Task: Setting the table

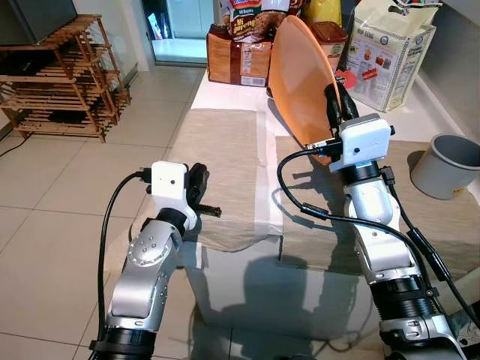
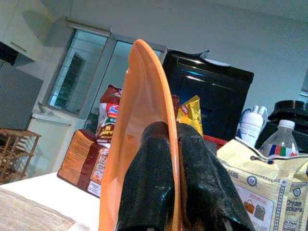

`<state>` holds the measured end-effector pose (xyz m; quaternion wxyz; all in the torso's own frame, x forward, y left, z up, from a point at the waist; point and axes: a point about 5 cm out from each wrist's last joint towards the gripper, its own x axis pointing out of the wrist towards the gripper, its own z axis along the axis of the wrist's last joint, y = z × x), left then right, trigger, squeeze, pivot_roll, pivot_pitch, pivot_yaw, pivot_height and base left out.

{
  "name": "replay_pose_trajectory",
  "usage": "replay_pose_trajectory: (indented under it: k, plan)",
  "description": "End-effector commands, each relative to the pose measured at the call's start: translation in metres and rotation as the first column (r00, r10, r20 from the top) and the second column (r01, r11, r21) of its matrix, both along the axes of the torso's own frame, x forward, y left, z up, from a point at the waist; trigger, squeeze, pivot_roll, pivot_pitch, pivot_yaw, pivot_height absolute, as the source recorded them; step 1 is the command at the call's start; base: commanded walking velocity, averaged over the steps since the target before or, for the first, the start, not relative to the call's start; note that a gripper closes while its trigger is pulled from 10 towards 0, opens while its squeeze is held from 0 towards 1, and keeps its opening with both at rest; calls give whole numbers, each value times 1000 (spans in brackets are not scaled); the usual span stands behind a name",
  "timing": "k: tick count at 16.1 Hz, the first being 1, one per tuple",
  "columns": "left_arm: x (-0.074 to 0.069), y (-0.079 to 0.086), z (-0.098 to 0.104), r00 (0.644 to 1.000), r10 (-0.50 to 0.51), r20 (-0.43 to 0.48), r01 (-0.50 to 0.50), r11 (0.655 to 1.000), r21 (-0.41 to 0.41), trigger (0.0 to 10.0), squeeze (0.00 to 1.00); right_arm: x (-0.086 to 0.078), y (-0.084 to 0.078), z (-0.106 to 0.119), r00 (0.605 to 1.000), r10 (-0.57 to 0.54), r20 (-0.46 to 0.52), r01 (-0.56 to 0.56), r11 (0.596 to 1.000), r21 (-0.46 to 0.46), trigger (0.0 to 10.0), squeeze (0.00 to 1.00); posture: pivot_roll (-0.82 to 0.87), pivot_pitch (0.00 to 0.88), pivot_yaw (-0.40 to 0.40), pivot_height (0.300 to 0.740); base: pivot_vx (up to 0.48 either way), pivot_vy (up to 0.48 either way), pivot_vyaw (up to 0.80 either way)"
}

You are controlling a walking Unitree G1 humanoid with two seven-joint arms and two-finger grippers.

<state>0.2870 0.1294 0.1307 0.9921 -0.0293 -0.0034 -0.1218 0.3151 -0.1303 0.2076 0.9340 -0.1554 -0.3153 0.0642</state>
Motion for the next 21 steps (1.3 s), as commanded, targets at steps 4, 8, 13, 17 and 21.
replay_pose_trajectory:
  k: [4,8,13,17,21]
  plan:
    - [1,1,-8,999,7,-41,-7,1000,-5,10000,0,-3,5,4,999,25,37,-25,1000,2,0,0,-61,0,21,736,-298,0,0]
    - [1,1,-8,999,7,-40,-7,1000,-4,10000,0,-3,6,3,999,27,34,-27,1000,2,0,0,-61,0,21,736,-311,0,0]
    - [1,1,-8,999,7,-40,-7,1000,-4,10000,0,-3,6,3,999,27,34,-27,1000,2,0,0,-61,0,21,736,-311,0,0]
    - [1,1,-8,999,7,-40,-7,1000,-4,10000,0,-3,6,3,999,27,34,-27,1000,2,0,0,-61,0,21,736,-311,0,0]
    - [1,1,-8,999,7,-40,-7,1000,-4,10000,0,-3,6,3,999,27,34,-27,1000,2,0,0,-61,0,21,736,-311,0,0]
